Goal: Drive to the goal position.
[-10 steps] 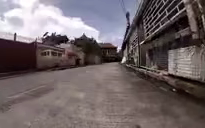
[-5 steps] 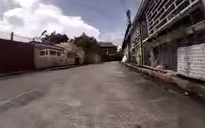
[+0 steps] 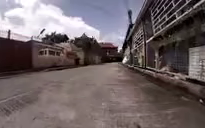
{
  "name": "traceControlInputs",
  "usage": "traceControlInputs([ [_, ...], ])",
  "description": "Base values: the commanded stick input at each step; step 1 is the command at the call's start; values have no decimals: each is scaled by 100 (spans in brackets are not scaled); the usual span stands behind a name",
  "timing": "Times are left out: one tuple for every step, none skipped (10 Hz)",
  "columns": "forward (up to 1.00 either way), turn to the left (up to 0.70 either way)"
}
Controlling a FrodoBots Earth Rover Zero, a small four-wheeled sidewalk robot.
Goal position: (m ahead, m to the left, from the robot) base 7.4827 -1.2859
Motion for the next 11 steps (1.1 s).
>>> traceControlInputs([
  [70, 0],
  [70, 0],
  [70, -15],
  [70, -33],
  [70, -35],
  [70, -35],
  [70, -35],
  [70, -35],
  [70, -35],
  [70, -35],
  [70, -35],
])
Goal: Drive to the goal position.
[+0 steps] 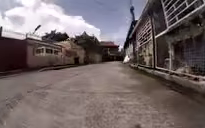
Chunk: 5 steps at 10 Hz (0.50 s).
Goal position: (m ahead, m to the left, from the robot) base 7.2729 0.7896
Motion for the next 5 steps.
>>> traceControlInputs([
  [70, -35],
  [70, -35],
  [70, -29],
  [70, 0],
  [70, 0],
])
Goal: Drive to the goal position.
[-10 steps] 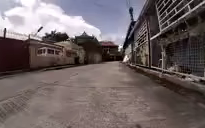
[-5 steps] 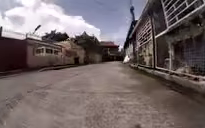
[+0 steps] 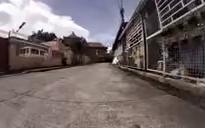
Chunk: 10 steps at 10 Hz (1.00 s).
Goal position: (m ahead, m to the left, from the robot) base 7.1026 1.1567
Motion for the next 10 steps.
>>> traceControlInputs([
  [70, 0],
  [70, 0],
  [70, 0],
  [70, 0],
  [70, 0],
  [70, 0],
  [70, 0],
  [70, 0],
  [70, 0],
  [70, 0],
])
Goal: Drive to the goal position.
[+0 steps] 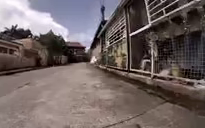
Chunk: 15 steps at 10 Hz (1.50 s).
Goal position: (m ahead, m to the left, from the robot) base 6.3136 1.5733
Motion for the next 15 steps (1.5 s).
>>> traceControlInputs([
  [70, 0],
  [70, 0],
  [70, 0],
  [70, 0],
  [70, 0],
  [70, 0],
  [70, 0],
  [70, 0],
  [70, 0],
  [70, 0],
  [70, 0],
  [70, 0],
  [70, 0],
  [70, 0],
  [70, 0],
])
